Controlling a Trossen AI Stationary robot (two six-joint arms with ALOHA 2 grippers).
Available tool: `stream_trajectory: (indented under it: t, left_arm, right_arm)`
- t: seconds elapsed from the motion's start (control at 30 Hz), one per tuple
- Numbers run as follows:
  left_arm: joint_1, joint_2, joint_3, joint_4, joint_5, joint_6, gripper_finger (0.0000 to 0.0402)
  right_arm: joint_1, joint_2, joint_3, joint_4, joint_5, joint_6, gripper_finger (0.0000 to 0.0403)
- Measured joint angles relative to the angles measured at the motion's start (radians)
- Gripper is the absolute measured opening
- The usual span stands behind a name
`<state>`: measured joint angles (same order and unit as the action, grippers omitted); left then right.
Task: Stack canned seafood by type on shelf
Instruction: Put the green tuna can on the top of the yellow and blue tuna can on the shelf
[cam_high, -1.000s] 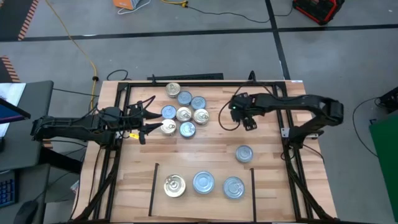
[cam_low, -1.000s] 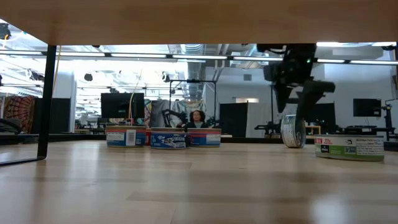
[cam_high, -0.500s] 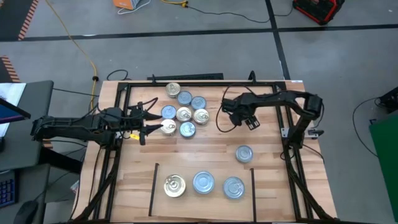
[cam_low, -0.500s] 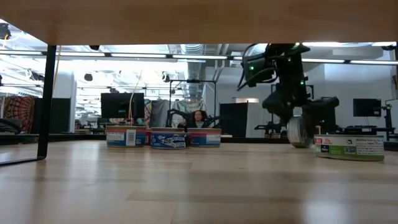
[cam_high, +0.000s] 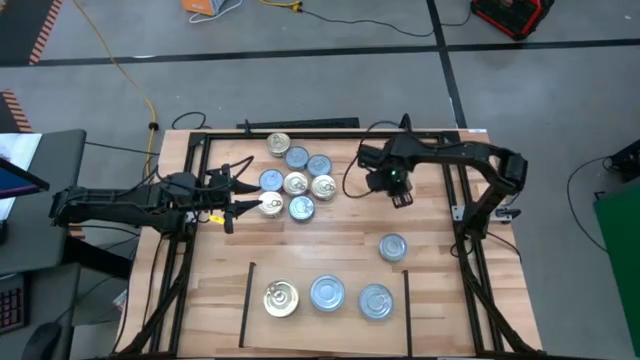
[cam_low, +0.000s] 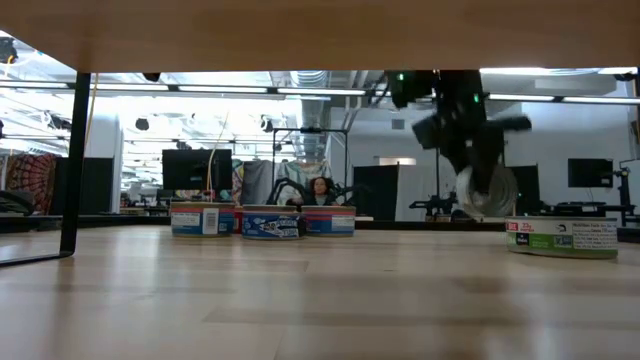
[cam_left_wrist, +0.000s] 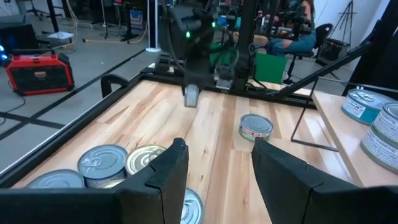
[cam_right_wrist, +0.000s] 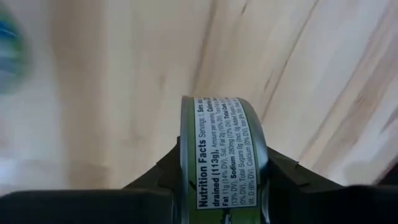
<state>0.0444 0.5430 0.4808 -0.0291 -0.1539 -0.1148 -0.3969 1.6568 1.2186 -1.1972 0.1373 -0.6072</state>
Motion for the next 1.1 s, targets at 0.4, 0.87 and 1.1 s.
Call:
stream_trajectory:
  t: [0.4,0.87,1.1]
  left_arm:
    - [0.0,0.0,0.0,0.052,-0.002,-0.06,0.0168]
    - [0.0,0.0,0.0,0.05,-0.002,-0.066,0.0168]
    - [0.0,0.0,0.0,0.048,0.016,-0.094,0.0168]
  right_arm:
    - [0.021,-0.162,0.225,-0.112,-0.899,0.387,0.0158]
    - [0.505,-0.163,0.224,0.226,-0.932,0.841,0.0167]
    - [0.607,-0.126,0.223,0.431,-0.888,1.038,0.0161]
